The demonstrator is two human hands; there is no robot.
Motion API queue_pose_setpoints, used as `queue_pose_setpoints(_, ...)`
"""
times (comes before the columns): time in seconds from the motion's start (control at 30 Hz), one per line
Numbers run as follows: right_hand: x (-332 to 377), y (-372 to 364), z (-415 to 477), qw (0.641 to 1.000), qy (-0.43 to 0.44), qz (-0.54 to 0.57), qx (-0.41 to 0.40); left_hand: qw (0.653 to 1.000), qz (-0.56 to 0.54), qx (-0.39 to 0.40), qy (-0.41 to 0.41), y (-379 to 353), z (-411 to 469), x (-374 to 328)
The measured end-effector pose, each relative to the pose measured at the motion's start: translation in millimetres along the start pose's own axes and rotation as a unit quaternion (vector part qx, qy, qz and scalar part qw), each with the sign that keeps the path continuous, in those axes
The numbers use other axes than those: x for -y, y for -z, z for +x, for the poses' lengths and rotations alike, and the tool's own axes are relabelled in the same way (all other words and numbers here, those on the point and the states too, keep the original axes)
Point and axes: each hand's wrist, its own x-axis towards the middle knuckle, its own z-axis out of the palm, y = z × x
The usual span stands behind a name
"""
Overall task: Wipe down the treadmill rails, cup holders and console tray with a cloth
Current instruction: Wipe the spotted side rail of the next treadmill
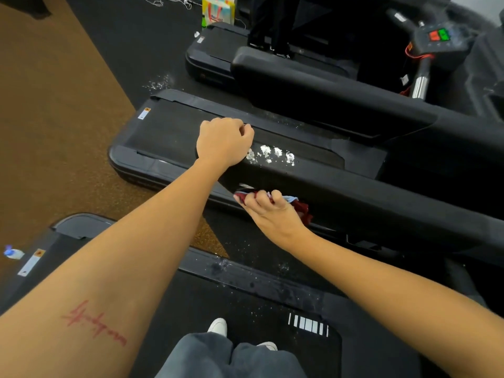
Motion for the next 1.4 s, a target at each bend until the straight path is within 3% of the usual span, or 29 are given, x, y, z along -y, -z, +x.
queue_pose_setpoints(0.07,-10,-4,-17,1.000,0.023,-0.005,-0.007,1.000,0.000,-0.003,0.004,0,0,0)
queue_pose_setpoints(0.33,-26,8,-4,0.998,-0.037,0.015,-0.040,1.000,0.018,-0.004,0.013,-2,0,-3)
queue_pose_setpoints(0.83,-56,17,-11,0.998,0.029,0.020,-0.046,1.000,0.013,-0.006,0.012,-3,1,-3)
queue_pose_setpoints(1.27,-57,16,-12,0.997,0.009,0.059,-0.045,1.000,0.009,-0.013,0.005,-2,-1,-3)
queue_pose_setpoints(1.4,-44,21,19,0.995,-0.044,0.052,-0.076,1.000,0.016,-0.011,0.001,-4,-1,-4)
